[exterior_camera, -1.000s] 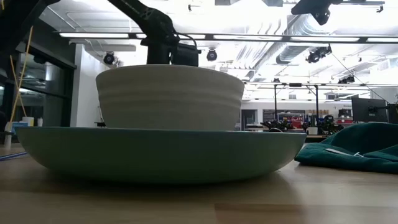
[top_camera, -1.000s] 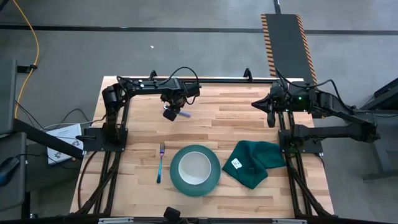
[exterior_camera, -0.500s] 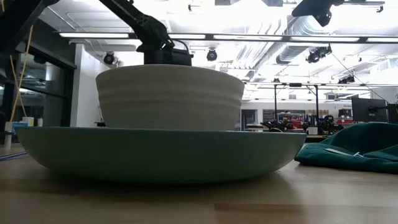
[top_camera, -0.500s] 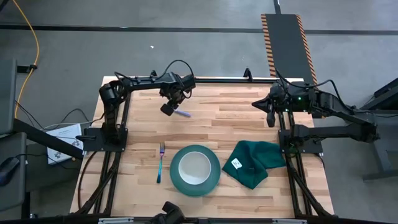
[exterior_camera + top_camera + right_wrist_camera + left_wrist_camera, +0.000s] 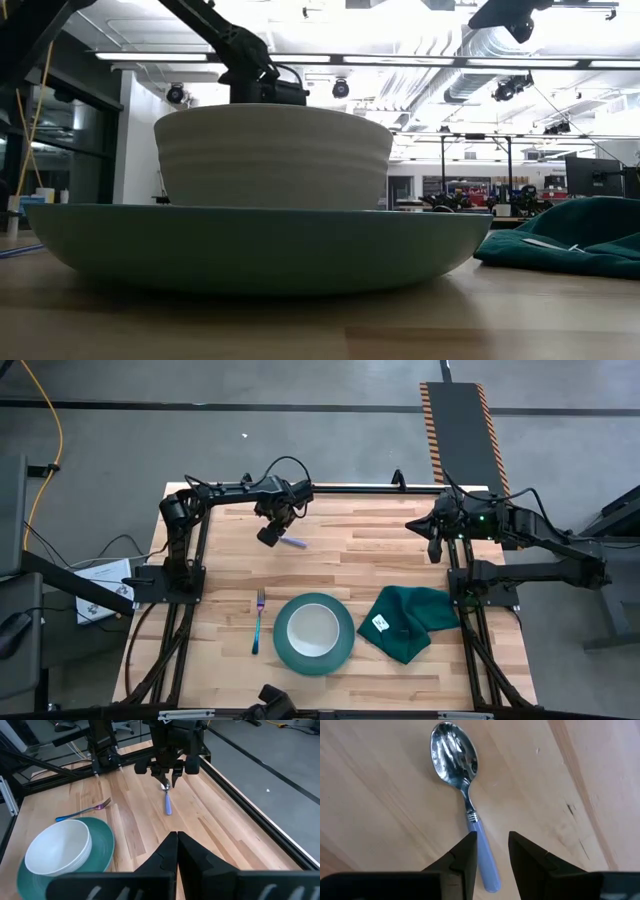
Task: Set table place
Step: Place the purple fork inside the white bowl
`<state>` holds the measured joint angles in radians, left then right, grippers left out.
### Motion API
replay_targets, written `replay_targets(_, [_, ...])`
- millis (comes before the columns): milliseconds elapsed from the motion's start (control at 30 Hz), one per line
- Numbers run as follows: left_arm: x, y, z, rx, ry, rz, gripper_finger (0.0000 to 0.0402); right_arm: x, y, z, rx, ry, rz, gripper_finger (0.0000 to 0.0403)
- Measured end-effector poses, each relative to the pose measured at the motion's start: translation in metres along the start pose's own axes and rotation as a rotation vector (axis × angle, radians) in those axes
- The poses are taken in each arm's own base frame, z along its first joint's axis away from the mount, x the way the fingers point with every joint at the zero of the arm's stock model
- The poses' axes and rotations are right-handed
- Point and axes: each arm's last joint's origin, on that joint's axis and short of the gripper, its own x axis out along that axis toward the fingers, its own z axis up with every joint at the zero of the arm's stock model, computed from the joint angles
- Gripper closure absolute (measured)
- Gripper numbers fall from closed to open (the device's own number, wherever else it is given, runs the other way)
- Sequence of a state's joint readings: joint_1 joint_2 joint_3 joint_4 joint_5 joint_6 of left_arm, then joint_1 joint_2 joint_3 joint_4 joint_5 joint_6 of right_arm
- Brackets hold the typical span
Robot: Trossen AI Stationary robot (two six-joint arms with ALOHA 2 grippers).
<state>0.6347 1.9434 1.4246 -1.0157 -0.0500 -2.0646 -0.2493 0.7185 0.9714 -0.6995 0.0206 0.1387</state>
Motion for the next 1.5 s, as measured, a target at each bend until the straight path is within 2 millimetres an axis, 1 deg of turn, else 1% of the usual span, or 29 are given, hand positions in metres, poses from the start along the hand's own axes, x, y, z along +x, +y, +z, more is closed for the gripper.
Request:
replay_targets(267, [-0.001, 0.001, 0.000, 0.001, -0.005, -0.001, 0.0300, 0.000, 0.000, 0.000, 0.002, -0.001, -0.007, 0.0402])
replay_targets(333, [-0.002, 0.003, -0.004, 0.008, 0.001, 0.000, 0.0300, 0.000, 0.000, 0.000, 0.002, -0.004, -0.015, 0.0402])
replay_targets(533, [-0.008, 0.014, -0.014, -0.057, -0.024, 0.006, 0.0300, 0.000, 0.000, 0.001, 0.001, -0.010, -0.016, 0.0402])
replay_targets(667, [0.003, 0.017, -0.011, -0.010, -0.014, -0.005, 0.0300, 0.000, 0.000, 0.000, 0.002, -0.003, -0.018, 0.0402])
replay_targets(767, [0.010, 0.022, -0.005, -0.029, 0.022, 0.012, 0.0300, 0.000, 0.000, 0.000, 0.000, -0.003, -0.017, 0.0402])
replay_targets(867, [0.014, 0.020, -0.007, -0.003, 0.060, -0.023, 0.0300, 0.000, 0.000, 0.000, 0.000, -0.003, -0.017, 0.0402])
replay_targets(1267, [0.015, 0.023, -0.004, 0.009, 0.029, 0.007, 0.0300, 0.000, -0.001, -0.002, 0.017, 0.017, -0.014, 0.0402])
replay_targets(1400, [0.015, 0.019, 0.000, 0.010, 0.027, -0.007, 0.0300, 0.000, 0.000, -0.002, 0.018, 0.017, -0.013, 0.0402])
replay_targets(1500, [0.016, 0.015, 0.007, 0.017, 0.033, -0.010, 0.0300, 0.000, 0.000, -0.002, 0.019, 0.017, -0.012, 0.0402])
